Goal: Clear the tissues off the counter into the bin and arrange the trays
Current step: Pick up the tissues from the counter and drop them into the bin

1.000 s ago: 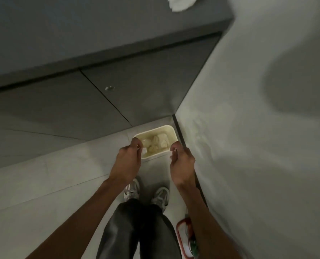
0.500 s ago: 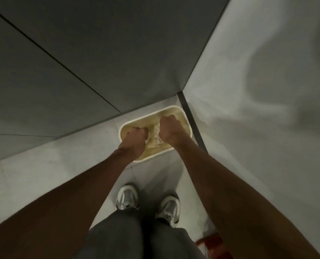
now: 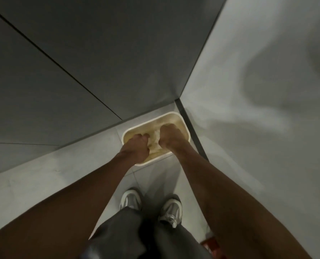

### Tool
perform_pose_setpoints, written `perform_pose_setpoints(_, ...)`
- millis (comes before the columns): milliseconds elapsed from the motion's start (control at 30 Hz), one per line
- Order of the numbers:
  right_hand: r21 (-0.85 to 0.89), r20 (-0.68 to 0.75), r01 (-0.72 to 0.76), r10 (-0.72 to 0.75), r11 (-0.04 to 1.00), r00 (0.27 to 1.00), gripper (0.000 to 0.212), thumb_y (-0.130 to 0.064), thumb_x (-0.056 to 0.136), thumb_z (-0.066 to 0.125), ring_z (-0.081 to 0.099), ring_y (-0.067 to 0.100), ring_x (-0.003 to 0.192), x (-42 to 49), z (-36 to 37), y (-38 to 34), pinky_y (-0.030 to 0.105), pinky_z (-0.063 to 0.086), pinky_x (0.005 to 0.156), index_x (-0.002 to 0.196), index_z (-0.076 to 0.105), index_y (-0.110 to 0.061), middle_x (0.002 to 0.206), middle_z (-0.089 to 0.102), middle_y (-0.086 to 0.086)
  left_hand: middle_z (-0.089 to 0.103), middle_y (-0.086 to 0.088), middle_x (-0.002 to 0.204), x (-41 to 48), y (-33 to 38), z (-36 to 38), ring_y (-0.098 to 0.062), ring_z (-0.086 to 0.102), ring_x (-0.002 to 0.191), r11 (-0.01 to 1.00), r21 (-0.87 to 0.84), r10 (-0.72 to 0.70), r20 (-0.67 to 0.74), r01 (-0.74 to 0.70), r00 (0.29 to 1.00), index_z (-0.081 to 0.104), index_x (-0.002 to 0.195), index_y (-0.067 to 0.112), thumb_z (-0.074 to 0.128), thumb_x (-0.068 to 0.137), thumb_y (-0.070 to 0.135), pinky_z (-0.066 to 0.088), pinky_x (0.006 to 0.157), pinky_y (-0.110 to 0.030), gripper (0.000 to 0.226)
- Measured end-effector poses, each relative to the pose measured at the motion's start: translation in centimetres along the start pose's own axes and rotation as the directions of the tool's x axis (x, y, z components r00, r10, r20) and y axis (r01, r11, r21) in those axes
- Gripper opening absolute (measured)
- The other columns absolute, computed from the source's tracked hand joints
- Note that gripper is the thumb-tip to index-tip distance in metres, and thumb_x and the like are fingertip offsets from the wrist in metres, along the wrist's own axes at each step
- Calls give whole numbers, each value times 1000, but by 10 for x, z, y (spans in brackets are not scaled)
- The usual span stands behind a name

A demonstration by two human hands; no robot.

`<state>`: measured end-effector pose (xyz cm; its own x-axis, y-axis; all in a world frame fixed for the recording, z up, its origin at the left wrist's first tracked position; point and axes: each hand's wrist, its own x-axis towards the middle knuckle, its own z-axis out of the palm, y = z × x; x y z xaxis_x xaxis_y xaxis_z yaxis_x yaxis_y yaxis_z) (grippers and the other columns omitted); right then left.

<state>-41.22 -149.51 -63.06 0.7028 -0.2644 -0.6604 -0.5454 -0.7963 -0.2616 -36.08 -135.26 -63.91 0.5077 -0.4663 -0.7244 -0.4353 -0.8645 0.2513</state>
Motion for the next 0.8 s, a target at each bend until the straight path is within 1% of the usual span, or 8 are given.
perform_pose_setpoints(100, 27, -74, -46, 48, 999, 996, 31, -21, 105, 56, 68, 33, 113, -52, -37, -16, 41, 56, 92, 131, 61, -5, 127, 65, 15, 52, -13, 143, -64, 13, -45, -35, 57, 126, 1000, 3, 2, -87, -1, 996, 42, 152, 20, 54, 101, 26, 53, 101, -46, 53)
perform_pose_setpoints(200, 29, -154, -51, 55, 998, 987, 28, -19, 103, 55, 67, 36, 113, -112, -79, -33, 44, 56, 90, 127, 57, -5, 126, 63, 16, 56, -11, 140, -130, 25, -90, -35, 58, 123, 1000, -3, 19, -170, -20, 985, 45, 148, 21, 53, 100, 26, 53, 95, -45, 48)
perform_pose_setpoints(267, 34, -207, -30, 37, 999, 978, 29, -18, 100, 55, 68, 37, 111, -155, -109, -46, 45, 57, 89, 127, 57, -5, 123, 65, 16, 57, -9, 138, -175, 34, -121, -32, 59, 123, 999, -14, 30, -228, -34, 973, 45, 148, 22, 53, 101, 25, 52, 94, -44, 48)
perform_pose_setpoints(367, 25, -283, 34, -26, 999, 959, 35, -20, 99, 55, 71, 36, 109, -220, -159, -68, 48, 61, 90, 132, 59, -9, 124, 69, 15, 59, -8, 139, -245, 47, -168, -32, 60, 123, 997, -55, 32, -304, -52, 952, 47, 145, 23, 55, 100, 26, 53, 96, -45, 46)
perform_pose_setpoints(500, 18, -358, 94, -82, 995, 930, 38, -25, 101, 60, 69, 31, 114, -303, -226, -95, 45, 60, 94, 138, 58, -14, 129, 69, 10, 61, -9, 138, -336, 63, -227, -32, 60, 122, 993, -108, 8, -406, -57, 914, 49, 146, 22, 57, 101, 28, 54, 95, -47, 46)
perform_pose_setpoints(633, 10, -452, 161, -139, 987, 881, 32, -30, 102, 58, 70, 26, 109, -375, -279, -121, 39, 62, 89, 132, 59, -19, 125, 70, 6, 62, -10, 135, -417, 76, -272, -34, 62, 118, 979, -186, -24, -489, -77, 872, 53, 142, 21, 56, 102, 27, 57, 91, -49, 41)
perform_pose_setpoints(733, 58, -497, 214, -158, 975, 854, 30, -31, 103, 56, 67, 24, 110, -418, -311, -139, 36, 60, 87, 132, 59, -23, 125, 68, 5, 66, -13, 127, -465, 79, -298, -36, 67, 106, 964, -242, -49, -563, -107, 825, 57, 138, 19, 57, 101, 25, 59, 85, -49, 37)
perform_pose_setpoints(800, 86, -522, 247, -167, 965, 837, 31, -32, 105, 54, 65, 22, 113, -441, -329, -151, 34, 58, 89, 135, 58, -25, 129, 66, 3, 69, -12, 121, -491, 80, -314, -34, 68, 101, 949, -285, -71, -607, -133, 792, 59, 135, 19, 58, 101, 24, 60, 81, -46, 34)
